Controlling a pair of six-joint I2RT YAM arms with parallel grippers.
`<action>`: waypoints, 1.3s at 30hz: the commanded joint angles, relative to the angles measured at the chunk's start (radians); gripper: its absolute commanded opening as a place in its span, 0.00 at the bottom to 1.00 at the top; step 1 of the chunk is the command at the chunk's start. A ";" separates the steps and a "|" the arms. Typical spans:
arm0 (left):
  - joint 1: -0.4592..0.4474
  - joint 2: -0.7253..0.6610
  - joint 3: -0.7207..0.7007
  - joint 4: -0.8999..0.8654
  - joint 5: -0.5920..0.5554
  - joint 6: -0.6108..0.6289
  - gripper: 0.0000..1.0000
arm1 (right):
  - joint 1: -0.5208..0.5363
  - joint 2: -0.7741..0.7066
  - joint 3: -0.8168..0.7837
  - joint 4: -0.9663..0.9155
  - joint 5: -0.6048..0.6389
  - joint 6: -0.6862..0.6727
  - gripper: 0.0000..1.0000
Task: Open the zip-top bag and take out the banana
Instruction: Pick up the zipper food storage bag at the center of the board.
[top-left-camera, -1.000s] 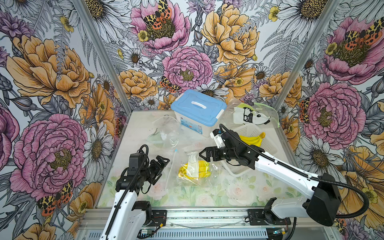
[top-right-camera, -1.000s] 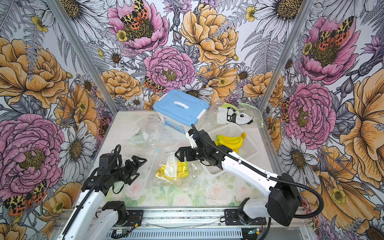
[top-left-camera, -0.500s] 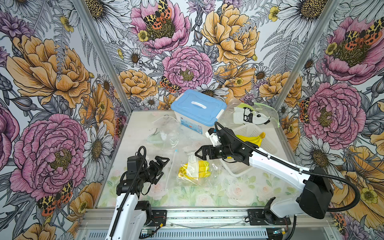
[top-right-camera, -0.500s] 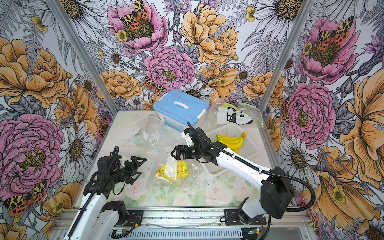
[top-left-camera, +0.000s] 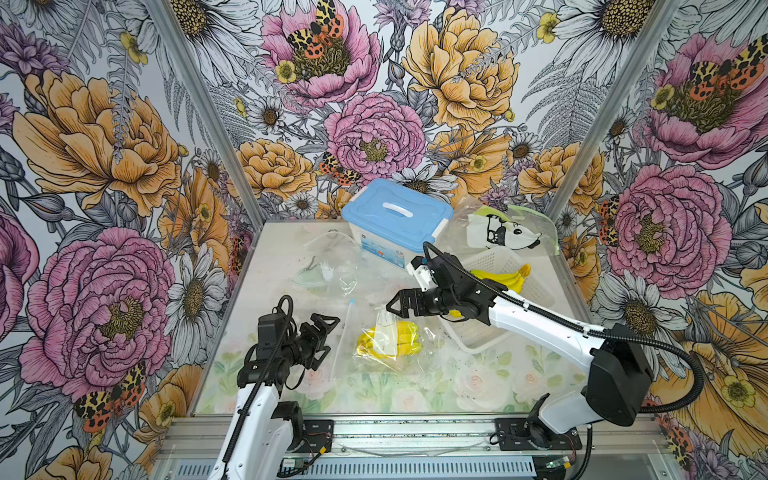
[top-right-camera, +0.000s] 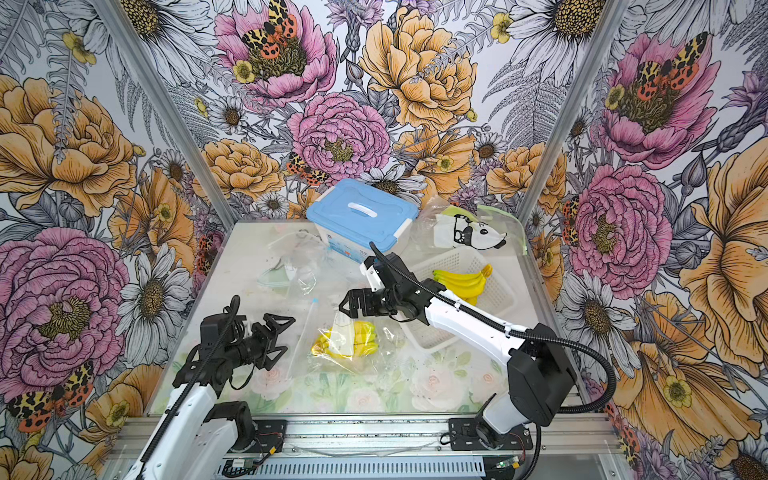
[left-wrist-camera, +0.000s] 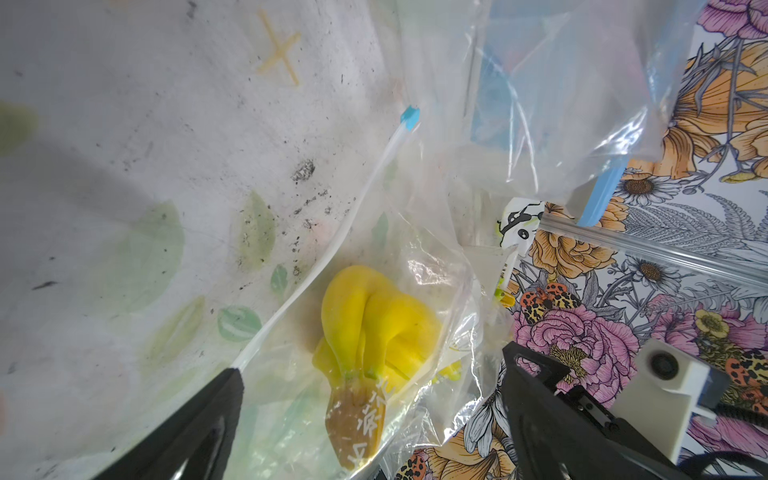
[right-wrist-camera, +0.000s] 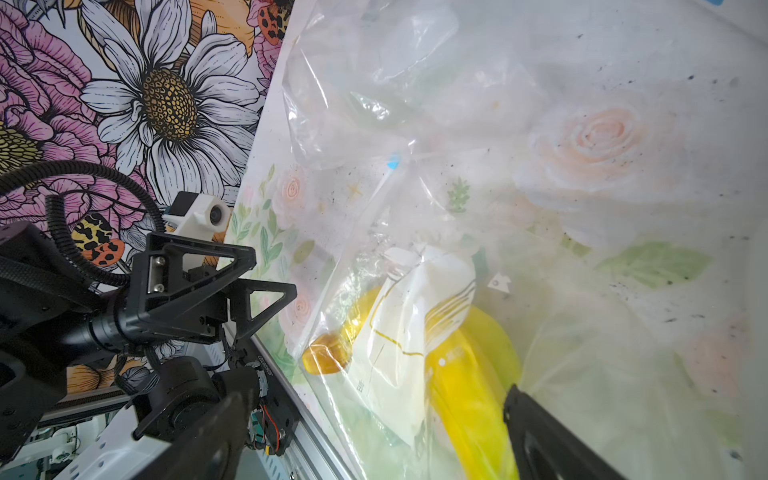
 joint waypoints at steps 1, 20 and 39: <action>0.011 -0.010 -0.032 0.071 0.006 -0.031 0.99 | -0.009 0.016 0.042 0.007 -0.027 0.003 1.00; -0.099 0.428 0.022 0.364 -0.080 0.045 0.82 | -0.033 -0.011 0.009 0.006 -0.064 0.012 0.99; -0.153 0.607 0.094 0.481 -0.035 0.066 0.35 | -0.055 -0.005 0.000 0.007 -0.067 0.023 1.00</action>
